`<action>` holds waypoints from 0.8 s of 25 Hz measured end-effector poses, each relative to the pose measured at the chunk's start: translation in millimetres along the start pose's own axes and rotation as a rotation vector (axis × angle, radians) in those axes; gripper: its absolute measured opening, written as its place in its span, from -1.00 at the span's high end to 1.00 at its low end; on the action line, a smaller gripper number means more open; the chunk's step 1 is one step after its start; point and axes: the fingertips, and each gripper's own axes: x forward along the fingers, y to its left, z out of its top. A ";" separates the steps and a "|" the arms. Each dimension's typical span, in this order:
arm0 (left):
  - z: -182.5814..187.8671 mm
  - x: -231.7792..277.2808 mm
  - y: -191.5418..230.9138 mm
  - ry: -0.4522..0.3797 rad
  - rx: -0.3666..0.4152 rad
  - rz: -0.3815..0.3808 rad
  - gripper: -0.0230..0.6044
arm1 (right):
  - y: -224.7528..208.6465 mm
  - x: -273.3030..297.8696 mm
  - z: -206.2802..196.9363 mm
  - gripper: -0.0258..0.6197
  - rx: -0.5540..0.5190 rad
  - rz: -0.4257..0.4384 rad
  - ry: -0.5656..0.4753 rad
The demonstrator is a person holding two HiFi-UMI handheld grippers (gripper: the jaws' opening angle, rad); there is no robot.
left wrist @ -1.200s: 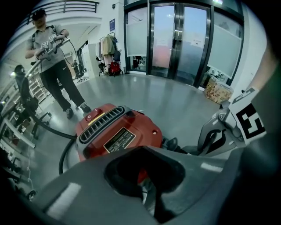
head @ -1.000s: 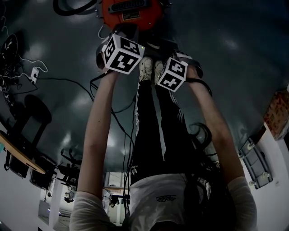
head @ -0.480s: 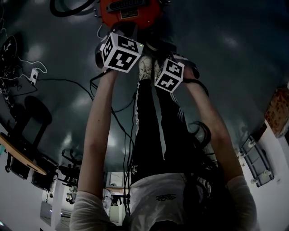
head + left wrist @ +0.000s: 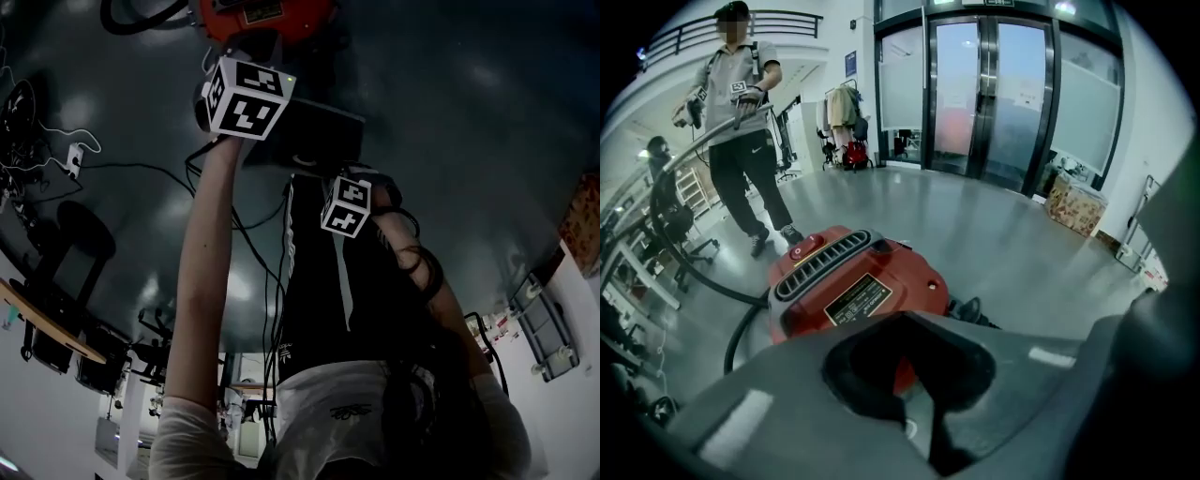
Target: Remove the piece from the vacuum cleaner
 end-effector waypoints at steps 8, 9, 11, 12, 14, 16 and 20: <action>-3.1 -2.1 -2.5 -0.001 -0.073 0.000 0.93 | -26.8 -20.2 17.6 0.82 0.015 -0.068 -0.033; -3.3 -4.6 -1.0 -0.018 -0.113 -0.001 0.93 | -27.0 -27.6 18.9 0.82 0.027 -0.069 -0.036; -10.6 -18.2 2.1 -0.043 -0.243 0.005 0.93 | -20.3 -44.9 22.0 0.82 0.049 -0.069 -0.041; -14.3 -29.1 2.4 -0.054 -0.321 0.014 0.93 | -17.8 -56.4 22.4 0.82 0.053 -0.073 -0.042; -10.9 -53.8 -3.5 -0.089 -0.449 0.029 0.93 | -20.6 -84.1 17.7 0.82 0.056 -0.098 -0.040; 3.6 -81.9 -19.1 -0.113 -0.487 0.026 0.93 | -24.4 -117.6 11.9 0.82 0.070 -0.123 -0.034; 41.7 -150.6 -35.2 -0.148 -0.507 0.040 0.93 | -30.9 -191.0 20.3 0.82 0.091 -0.160 -0.036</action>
